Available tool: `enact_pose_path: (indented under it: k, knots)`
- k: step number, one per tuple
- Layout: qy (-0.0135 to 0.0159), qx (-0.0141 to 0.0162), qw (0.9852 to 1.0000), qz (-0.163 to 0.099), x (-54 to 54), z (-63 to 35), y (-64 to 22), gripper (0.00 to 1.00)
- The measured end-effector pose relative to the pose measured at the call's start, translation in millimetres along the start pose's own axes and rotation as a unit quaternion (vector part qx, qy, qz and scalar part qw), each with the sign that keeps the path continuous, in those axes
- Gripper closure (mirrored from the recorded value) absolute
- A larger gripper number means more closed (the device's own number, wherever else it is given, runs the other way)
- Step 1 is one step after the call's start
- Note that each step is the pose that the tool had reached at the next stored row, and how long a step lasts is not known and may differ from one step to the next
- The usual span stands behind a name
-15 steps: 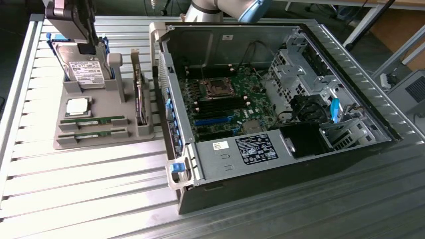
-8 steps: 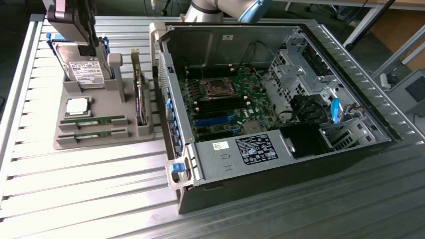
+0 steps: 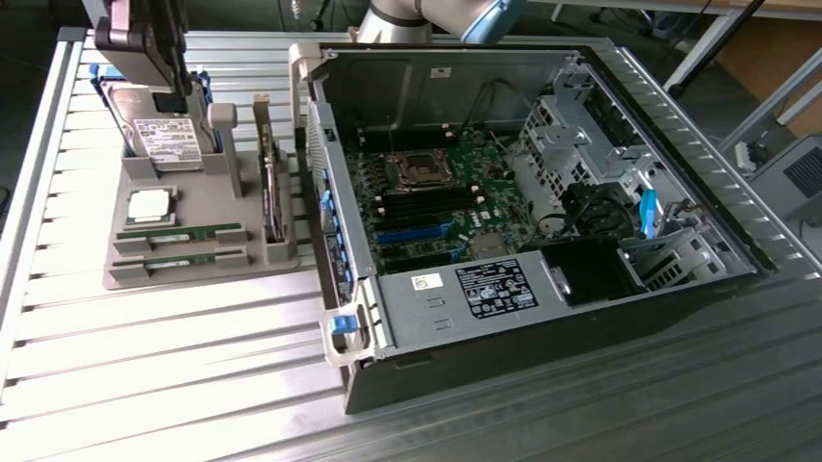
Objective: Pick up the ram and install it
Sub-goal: 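Pick up the ram and move it above insertion slot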
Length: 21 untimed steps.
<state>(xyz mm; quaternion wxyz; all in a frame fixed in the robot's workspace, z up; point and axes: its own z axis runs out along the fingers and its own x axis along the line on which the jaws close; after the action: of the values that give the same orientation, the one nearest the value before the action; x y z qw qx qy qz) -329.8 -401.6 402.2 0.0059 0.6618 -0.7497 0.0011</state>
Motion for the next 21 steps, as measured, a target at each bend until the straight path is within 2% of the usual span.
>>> enact_pose_path:
  k: [21]
  knots:
    - [0.0,0.0,1.0,0.0,0.0,9.8,-0.1,0.71]
